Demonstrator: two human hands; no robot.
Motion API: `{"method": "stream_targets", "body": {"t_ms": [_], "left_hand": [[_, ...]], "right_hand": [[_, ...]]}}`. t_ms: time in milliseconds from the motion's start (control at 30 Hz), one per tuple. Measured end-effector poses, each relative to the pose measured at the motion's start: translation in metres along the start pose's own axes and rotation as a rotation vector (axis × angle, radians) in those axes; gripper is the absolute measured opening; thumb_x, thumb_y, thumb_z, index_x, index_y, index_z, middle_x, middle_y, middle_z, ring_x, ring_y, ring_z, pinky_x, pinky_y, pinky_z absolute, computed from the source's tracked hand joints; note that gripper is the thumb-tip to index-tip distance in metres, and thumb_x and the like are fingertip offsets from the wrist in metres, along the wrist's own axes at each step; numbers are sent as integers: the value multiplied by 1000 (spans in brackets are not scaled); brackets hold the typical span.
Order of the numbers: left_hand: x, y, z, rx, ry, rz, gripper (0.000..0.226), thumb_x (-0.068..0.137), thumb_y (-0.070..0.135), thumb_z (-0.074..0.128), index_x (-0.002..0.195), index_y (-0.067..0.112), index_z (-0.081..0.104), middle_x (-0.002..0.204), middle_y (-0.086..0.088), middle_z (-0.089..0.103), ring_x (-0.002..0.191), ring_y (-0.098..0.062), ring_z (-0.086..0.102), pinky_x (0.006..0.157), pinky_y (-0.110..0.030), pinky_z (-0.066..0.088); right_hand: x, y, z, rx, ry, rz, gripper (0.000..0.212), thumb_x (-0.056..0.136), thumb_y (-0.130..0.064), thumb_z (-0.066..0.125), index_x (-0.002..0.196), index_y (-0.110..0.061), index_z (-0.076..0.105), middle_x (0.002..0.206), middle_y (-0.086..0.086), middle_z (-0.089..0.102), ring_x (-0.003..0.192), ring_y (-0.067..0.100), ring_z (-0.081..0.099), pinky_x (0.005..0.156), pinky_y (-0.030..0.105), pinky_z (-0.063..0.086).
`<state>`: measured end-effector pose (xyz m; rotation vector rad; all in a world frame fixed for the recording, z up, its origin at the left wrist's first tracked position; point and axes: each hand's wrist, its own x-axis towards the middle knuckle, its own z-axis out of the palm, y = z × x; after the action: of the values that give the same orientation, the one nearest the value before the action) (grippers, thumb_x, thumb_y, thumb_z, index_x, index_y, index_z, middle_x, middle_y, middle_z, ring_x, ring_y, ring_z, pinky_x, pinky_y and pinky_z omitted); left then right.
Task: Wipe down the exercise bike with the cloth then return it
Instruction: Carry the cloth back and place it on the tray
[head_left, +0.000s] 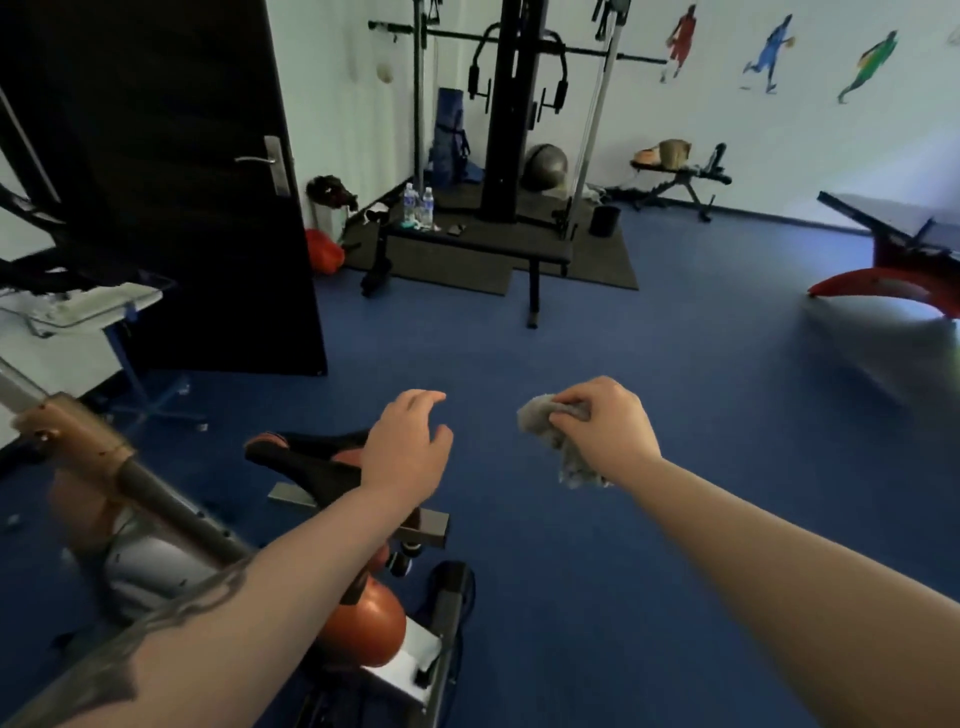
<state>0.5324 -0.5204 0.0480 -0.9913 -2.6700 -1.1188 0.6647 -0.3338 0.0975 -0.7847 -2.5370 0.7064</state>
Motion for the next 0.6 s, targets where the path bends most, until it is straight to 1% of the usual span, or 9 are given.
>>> {"method": "stream_targets", "body": {"t_ms": [67,133,200,300,400,533,600], "left_hand": [[20,3,17,1,28,-21,39,93,23,48,132,20,49,138,4,47,125,-17,44,97,-34,42],[42,5,33,4,53,-40,39,93,23,48,132,19,49,139,4,47,126,-16,43,98,-34,41],[64,9,49,-8,73,-103,39,93,23,48,132,19,49,139,3,47,126,-17,43,97,-34,42],[93,14,69,17,62,-152,39,94,23,48,133,19,49,140,4,46,125,-16,44,97,-34,44],[126,22,83,31,73,-160,39,94,22,47,133,18,49,139,3,46,123,-16,44,95,-33,44],[162,30,105,67,94,-181,38,94,23,49,131,18,50,138,5,47,121,-15,45,93,-30,43],[186,28,115,91,119,-209,38,94,23,50,131,19,50,137,5,47,121,-14,45,94,-31,43]], "right_hand": [[27,12,4,-4,-20,-45,13,88,-26,63,99,-27,70,104,-8,55,86,10,53,66,19,39],[58,23,8,2,-41,-70,12,89,-27,62,98,-29,70,104,-9,55,83,7,53,59,15,38],[89,35,10,2,-81,-67,11,89,-28,61,96,-32,69,104,-10,54,81,5,53,55,13,38],[129,52,10,-4,-124,-93,12,89,-29,61,96,-32,70,105,-10,55,85,8,56,61,17,42],[168,66,7,21,-118,-125,14,88,-29,63,100,-29,70,104,-11,55,88,8,55,68,19,40],[224,86,15,34,-179,-153,16,89,-28,62,102,-27,70,107,-9,55,88,10,56,69,21,43],[260,93,24,40,-198,-189,17,90,-29,61,104,-26,70,110,-8,56,91,12,56,72,24,47]]}}
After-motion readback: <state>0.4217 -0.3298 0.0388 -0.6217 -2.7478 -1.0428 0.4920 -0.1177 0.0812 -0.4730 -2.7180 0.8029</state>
